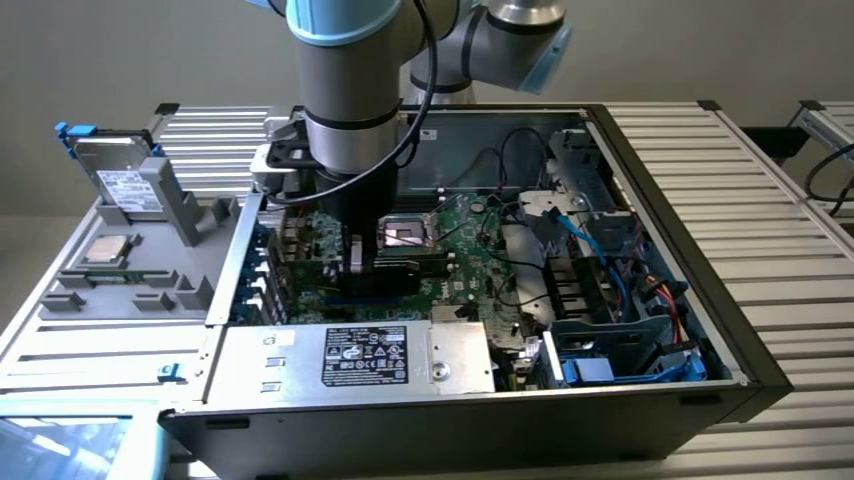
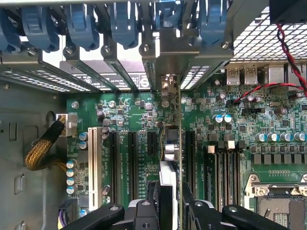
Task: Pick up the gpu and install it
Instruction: 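Insert the gpu into the slot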
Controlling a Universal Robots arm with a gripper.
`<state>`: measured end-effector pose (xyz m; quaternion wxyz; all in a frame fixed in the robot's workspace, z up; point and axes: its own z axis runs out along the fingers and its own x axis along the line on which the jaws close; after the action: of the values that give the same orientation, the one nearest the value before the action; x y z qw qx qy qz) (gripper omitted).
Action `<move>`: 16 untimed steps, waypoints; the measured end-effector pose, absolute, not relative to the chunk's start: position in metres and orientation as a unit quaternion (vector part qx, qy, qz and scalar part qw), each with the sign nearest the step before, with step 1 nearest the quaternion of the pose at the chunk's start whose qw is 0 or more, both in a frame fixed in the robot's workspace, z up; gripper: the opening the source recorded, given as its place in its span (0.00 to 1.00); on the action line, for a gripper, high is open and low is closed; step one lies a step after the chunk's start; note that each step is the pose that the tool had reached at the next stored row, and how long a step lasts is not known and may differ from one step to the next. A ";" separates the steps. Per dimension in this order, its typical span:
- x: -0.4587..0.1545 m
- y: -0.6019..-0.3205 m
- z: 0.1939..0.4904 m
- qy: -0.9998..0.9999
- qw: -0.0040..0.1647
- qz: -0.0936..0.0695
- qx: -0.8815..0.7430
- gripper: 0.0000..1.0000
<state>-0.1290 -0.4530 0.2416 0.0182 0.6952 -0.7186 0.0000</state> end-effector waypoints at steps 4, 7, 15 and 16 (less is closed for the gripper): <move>-0.129 -0.453 0.242 -0.719 0.018 0.000 0.695 0.29; -0.130 -0.453 0.242 -0.718 0.018 0.000 0.695 0.29; -0.130 -0.453 0.241 -0.716 0.018 0.000 0.698 0.29; -0.130 -0.453 0.241 -0.715 0.018 0.000 0.699 0.29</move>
<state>-0.1302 -0.4528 0.2411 0.0182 0.6988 -0.7151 0.0001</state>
